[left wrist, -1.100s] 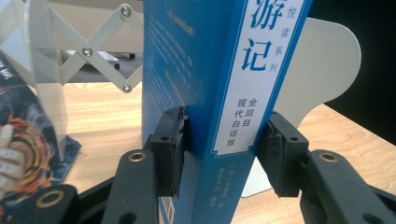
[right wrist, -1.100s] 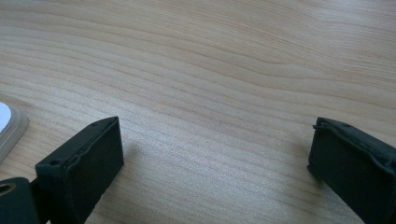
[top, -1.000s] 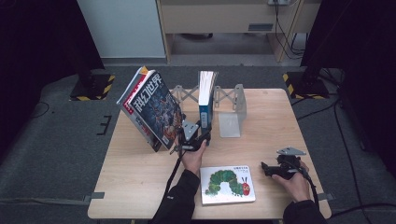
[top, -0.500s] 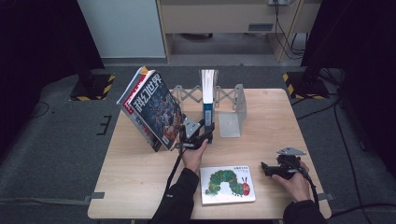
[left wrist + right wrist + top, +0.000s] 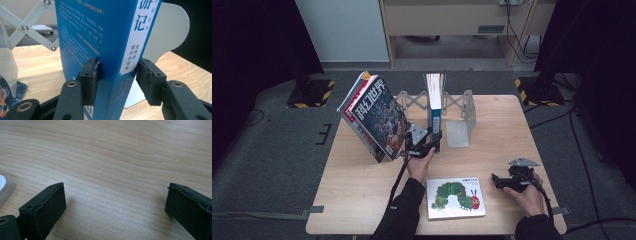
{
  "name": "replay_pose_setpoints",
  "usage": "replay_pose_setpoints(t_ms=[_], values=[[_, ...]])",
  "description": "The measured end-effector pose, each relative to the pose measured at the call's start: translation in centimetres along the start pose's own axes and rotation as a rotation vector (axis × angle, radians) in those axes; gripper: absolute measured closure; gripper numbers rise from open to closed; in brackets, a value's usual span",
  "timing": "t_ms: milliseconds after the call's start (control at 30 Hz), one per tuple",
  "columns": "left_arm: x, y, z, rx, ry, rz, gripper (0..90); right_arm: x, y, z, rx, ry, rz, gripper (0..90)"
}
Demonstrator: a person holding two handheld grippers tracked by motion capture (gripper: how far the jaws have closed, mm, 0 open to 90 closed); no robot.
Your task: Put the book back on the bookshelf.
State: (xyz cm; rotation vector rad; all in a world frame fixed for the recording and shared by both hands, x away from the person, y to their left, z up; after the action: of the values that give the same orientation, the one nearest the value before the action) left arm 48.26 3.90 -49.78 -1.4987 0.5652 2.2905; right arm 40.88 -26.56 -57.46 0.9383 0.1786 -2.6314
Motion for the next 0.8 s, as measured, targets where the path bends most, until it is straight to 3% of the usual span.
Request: replay_pose_setpoints(t_ms=[533,800], values=[[0.1,0.4,1.8,0.046,-0.021,-0.056,45.5,0.0,0.0,0.0,-0.001,0.0,0.0,3.2],[0.0,0.1,2.5,0.042,-0.025,-0.063,44.3,0.0,0.0,0.0,0.0,-0.001,0.0,2.8]])
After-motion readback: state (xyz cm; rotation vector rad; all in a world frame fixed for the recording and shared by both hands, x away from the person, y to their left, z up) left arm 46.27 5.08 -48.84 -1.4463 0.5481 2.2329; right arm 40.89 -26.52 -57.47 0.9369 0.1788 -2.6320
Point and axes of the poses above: each handheld gripper's, and its own axes: z roughly backward along the jaws, x roughly out of its underside, y roughly to its right, the point moved 5 cm from there along -z, roughly forward along the jaws, and after that the axes turned 6 degrees about -y, right-handed, at the moved point
